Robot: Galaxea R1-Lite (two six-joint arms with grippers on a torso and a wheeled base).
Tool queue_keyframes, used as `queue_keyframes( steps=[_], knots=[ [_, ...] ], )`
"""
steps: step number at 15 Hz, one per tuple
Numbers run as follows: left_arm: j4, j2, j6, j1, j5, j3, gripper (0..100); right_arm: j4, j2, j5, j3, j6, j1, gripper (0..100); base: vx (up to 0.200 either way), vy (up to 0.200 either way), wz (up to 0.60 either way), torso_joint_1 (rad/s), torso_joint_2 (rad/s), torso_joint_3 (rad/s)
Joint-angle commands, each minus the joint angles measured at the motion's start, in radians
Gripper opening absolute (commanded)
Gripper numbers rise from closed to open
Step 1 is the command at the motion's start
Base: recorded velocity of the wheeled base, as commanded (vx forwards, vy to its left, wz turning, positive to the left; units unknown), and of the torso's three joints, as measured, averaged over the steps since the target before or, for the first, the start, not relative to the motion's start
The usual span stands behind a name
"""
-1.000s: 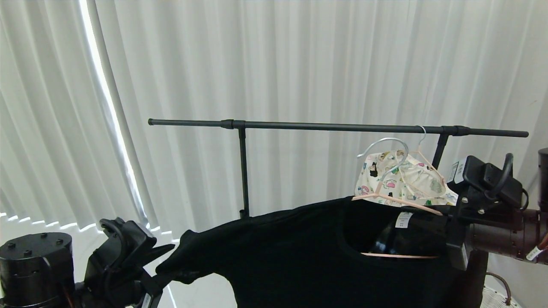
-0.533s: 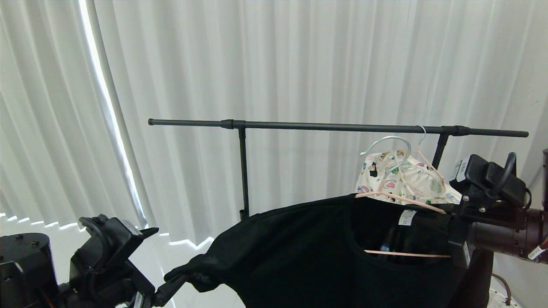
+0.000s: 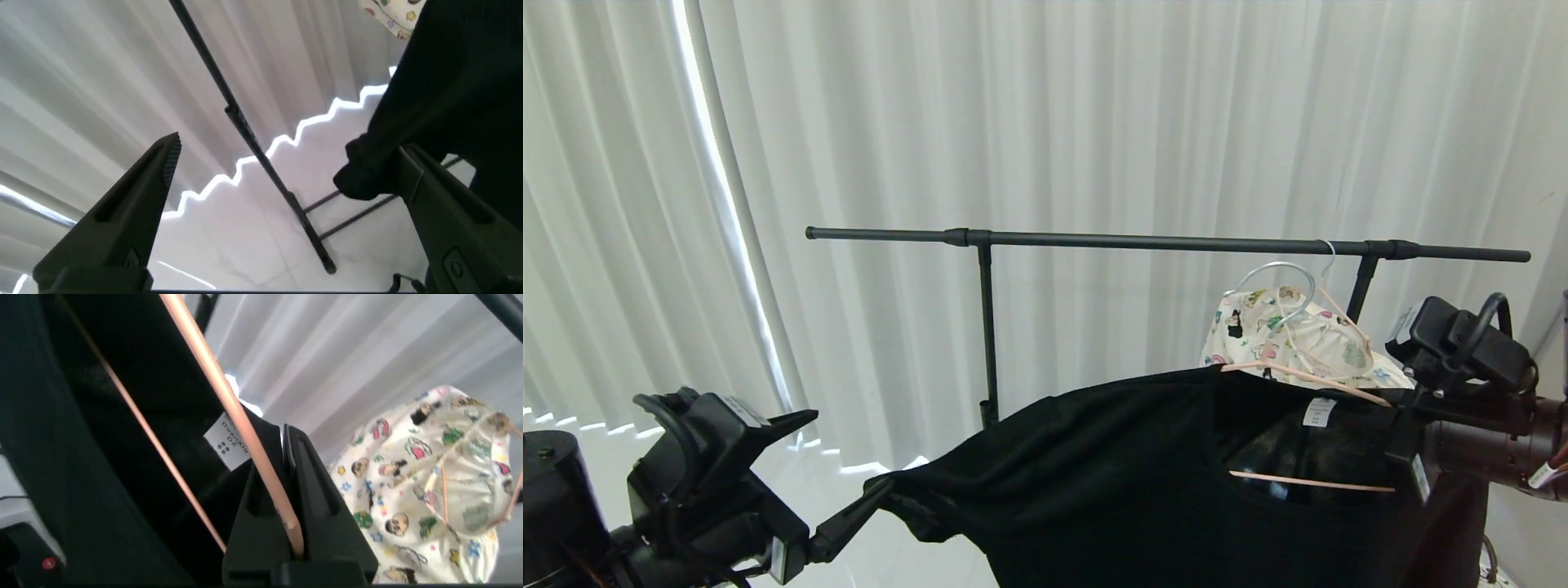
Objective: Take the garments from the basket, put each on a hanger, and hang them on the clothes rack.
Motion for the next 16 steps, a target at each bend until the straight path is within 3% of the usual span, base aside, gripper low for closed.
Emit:
queue_keyframes(
  steps=[1,5,6,8,11,12,14,16],
  knots=[
    [0.001,-0.011,-0.053,-0.049,0.006,-0.046,100,0.003,0.0,-0.011,0.023,0.001,-0.04,0,0.0,0.0,0.0,0.0,0.0,0.0],
    [0.002,-0.023,-0.157,-0.164,0.089,-0.067,100,0.05,-0.015,-0.063,0.031,0.016,-0.087,0,0.0,0.0,0.0,0.0,0.0,0.0],
    [0.01,-0.038,-0.17,-0.225,0.094,-0.066,100,0.049,-0.015,-0.066,0.023,0.062,-0.086,0,0.0,0.0,0.0,0.0,0.0,0.0],
    [0.024,-0.028,-0.17,-0.256,0.108,-0.064,100,0.05,-0.017,-0.075,0.023,0.088,-0.086,0,0.0,0.0,0.0,0.0,0.0,0.0],
    [0.044,0.069,-0.197,-0.148,0.368,-0.061,100,0.072,-0.018,-0.238,0.029,0.131,-0.086,0,0.0,0.0,0.0,0.0,0.0,0.0],
    [0.044,0.087,-0.213,-0.125,0.422,-0.061,100,0.107,-0.021,-0.299,0.024,0.14,-0.084,0,0.0,0.0,0.0,0.0,0.0,0.0],
    [0.042,0.1,-0.217,-0.112,0.499,-0.073,100,0.207,-0.032,-0.41,0.003,0.177,-0.087,0,0.0,0.0,0.0,0.0,0.0,0.0],
    [0.038,0.094,-0.208,-0.11,0.509,-0.076,100,0.296,-0.026,-0.493,-0.042,0.281,-0.089,0,0.0,0.0,0.0,0.0,0.0,0.0]
  ],
)
